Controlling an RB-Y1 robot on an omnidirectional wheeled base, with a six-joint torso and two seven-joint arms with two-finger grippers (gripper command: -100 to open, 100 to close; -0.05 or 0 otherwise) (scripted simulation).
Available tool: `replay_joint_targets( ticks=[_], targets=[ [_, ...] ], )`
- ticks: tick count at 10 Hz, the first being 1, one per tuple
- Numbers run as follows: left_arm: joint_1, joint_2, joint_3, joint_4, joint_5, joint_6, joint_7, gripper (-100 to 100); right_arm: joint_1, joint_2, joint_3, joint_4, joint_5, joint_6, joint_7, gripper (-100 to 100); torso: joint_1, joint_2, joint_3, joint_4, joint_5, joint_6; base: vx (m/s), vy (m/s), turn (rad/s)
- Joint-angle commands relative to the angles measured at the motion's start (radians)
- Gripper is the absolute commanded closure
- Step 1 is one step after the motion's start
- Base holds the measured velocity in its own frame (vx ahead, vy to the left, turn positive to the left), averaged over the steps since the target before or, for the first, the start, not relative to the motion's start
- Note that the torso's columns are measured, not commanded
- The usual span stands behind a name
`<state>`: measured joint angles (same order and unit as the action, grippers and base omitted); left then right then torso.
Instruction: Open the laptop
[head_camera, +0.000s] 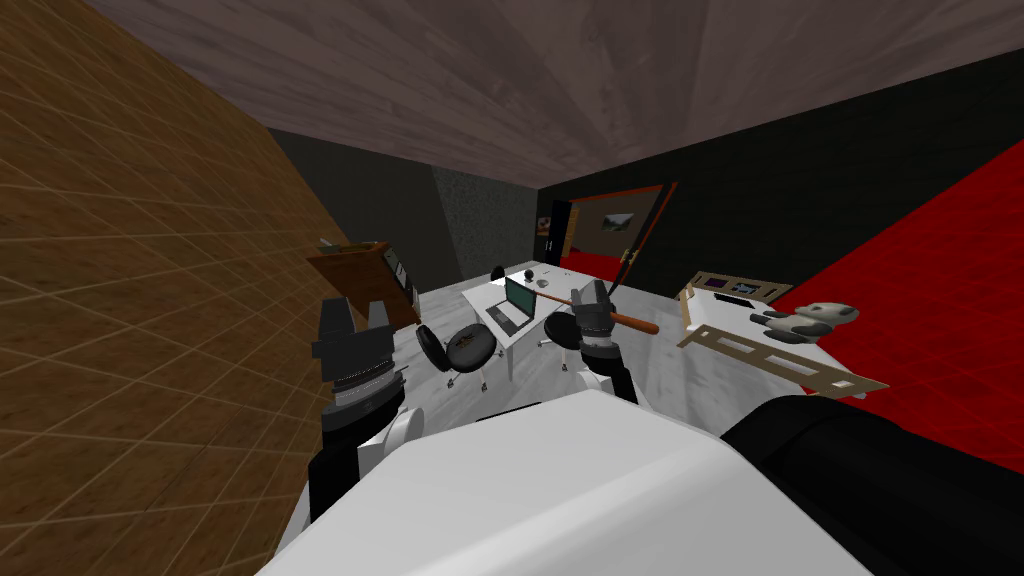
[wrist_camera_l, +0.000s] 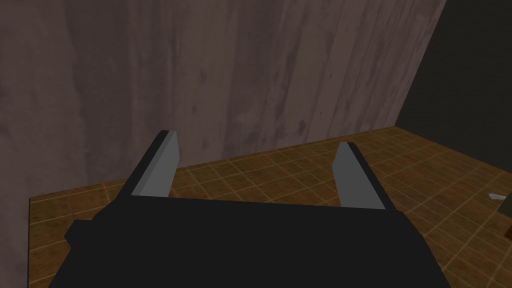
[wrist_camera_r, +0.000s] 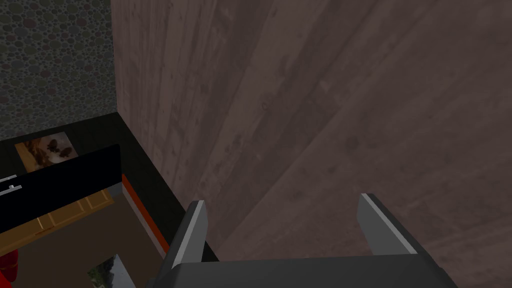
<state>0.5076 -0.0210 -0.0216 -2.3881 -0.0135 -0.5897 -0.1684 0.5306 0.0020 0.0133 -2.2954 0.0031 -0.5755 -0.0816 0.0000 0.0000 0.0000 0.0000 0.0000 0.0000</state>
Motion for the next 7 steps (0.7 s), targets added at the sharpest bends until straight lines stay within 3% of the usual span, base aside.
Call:
replay_joint_targets(
  ticks=[1,7],
  targets=[
    [0.000,0.000,0.000,0.000,0.000,0.000,0.000,0,0.000,0.000,0.000,0.000,0.000,0.000,0.000,0,0.000,0.040,-0.082,0.041,0.000,0.000,0.000,0.000,0.000],
    [0.000,0.000,0.000,0.000,0.000,0.000,0.000,0,0.000,0.000,0.000,0.000,0.000,0.000,0.000,0,0.000,0.470,-0.939,0.470,0.000,0.000,0.000,0.000,0.000]
  ],
)
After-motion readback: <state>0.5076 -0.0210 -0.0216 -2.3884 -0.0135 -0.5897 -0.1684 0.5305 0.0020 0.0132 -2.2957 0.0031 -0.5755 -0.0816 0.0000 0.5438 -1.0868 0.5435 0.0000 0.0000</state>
